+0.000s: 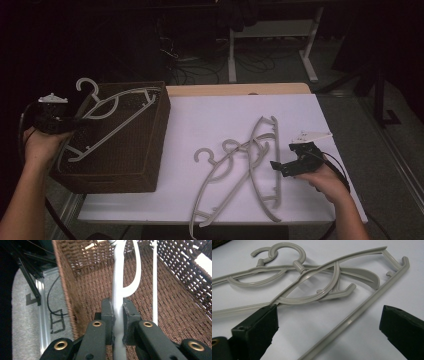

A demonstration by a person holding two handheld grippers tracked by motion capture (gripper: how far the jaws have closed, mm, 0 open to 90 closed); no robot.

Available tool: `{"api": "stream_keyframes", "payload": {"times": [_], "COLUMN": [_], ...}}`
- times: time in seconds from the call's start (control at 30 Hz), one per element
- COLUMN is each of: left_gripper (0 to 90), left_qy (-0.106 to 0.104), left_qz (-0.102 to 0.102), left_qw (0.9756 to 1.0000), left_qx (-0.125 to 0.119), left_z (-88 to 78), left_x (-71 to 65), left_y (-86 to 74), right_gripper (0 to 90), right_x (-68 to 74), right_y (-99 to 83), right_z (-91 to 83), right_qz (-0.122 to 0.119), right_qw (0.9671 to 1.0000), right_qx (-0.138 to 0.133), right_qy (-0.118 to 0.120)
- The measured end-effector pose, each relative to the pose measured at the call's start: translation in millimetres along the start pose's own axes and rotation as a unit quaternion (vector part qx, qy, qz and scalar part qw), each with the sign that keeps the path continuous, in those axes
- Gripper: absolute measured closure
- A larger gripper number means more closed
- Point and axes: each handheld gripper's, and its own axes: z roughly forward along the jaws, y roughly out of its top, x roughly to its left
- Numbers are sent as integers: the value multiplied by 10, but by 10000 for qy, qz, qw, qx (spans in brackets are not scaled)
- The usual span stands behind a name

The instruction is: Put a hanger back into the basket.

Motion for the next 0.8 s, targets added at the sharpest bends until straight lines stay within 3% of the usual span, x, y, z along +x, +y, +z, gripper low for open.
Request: {"api": "stream_keyframes", "payload": {"times": [0.1,0.23,0.5,0.6,0.8], "left_gripper": [805,711,579,516,406], "left_qy": [-77,-165,-701,-1034,-1587], "left_qz": [-65,-211,-330,-371,-242], "left_qw": [9999,9994,9954,9915,9830], "left_qx": [-16,-217,-558,-691,-889], "left_z": [69,57,9,1,-19], "left_x": [6,32,-56,-145,-413], "left_y": [-56,-86,-28,4,127], "right_gripper": [19,19,19,19,19], "right_x": [1,-4,9,23,25], "right_y": [1,8,36,45,46], "right_z": [-1,-4,18,29,11], "right_qz": [-13,-29,-54,-99,-102], "right_qw": [10000,10000,10000,9999,9999], "right_qx": [-4,-16,-7,20,-16], "right_qy": [9,14,56,54,71]}}
